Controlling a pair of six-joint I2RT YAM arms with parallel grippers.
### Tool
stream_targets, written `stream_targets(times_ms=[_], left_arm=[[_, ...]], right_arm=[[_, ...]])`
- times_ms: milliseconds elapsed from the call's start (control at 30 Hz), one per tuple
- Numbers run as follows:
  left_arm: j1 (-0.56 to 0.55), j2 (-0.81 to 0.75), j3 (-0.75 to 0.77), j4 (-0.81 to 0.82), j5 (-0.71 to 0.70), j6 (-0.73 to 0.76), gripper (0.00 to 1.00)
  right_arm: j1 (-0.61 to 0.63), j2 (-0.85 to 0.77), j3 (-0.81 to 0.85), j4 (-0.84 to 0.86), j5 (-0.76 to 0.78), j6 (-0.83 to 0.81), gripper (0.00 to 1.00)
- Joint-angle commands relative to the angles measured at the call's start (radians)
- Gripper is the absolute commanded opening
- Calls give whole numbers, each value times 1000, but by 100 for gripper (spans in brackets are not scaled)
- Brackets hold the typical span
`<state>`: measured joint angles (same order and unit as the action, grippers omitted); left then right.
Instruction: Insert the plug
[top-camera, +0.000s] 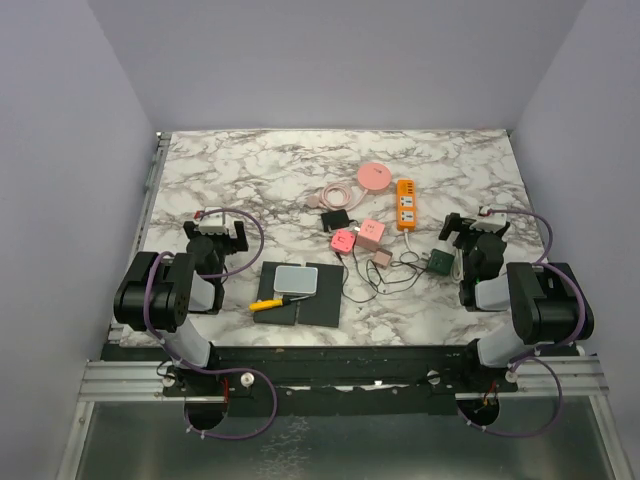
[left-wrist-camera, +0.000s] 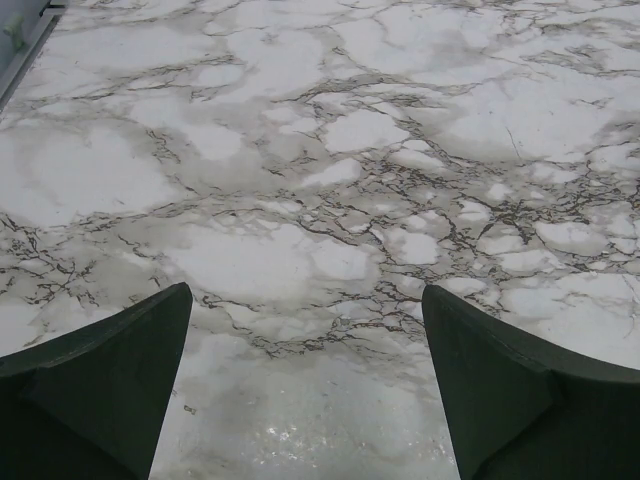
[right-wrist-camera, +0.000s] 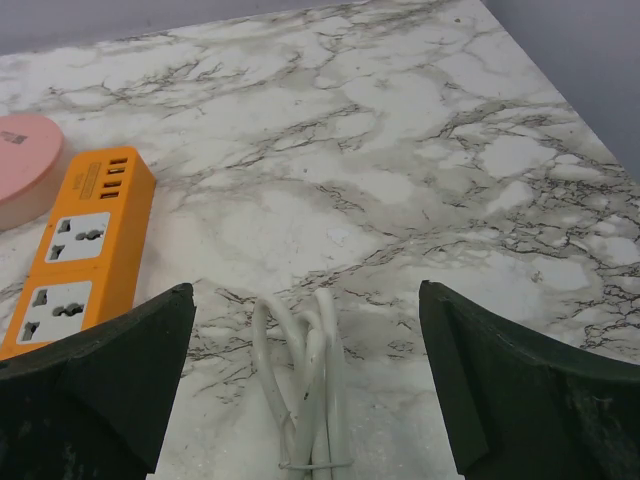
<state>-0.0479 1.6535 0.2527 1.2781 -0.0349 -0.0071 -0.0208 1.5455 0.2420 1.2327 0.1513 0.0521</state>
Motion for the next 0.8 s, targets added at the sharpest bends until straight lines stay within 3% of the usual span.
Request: stream_targets(times_ms=[0, 200, 267, 333, 400, 467, 533, 567, 633, 700, 767], left_arm=[[-4, 0, 5, 30, -13, -12, 99], [-4, 0, 5, 30, -10, -11, 99], [-4, -4, 4, 31, -7, -6, 99], [-1, -28, 14, -10, 25, 1, 99], [0, -72, 62, -139, 66, 2, 99], [0, -127, 132, -311, 84, 24, 99], [1, -175, 208, -486, 105, 11, 99], [0, -197, 240, -560, 138, 11, 99], [0, -244, 282, -669, 174, -2, 99], [1, -282, 319, -763, 193, -26, 99], [1, -309, 360, -862, 210, -27, 99]], right_arm=[[-2, 2, 0, 19, -2, -3, 100], [-2, -23, 3, 2, 37, 0, 100], [-2, -96, 52, -162, 59, 12, 100], [-2, -174, 166, -460, 106, 97, 100], [-2, -183, 304, -745, 148, 199, 100], [-2, -158, 408, -932, 175, 407, 100], [-5, -163, 471, -1039, 58, 508, 100], [-5, -165, 481, -1044, -39, 494, 96], [-1, -164, 483, -1052, -166, 501, 70], [30, -171, 499, -1138, -143, 507, 49], [114, -198, 497, -1207, -62, 466, 39]])
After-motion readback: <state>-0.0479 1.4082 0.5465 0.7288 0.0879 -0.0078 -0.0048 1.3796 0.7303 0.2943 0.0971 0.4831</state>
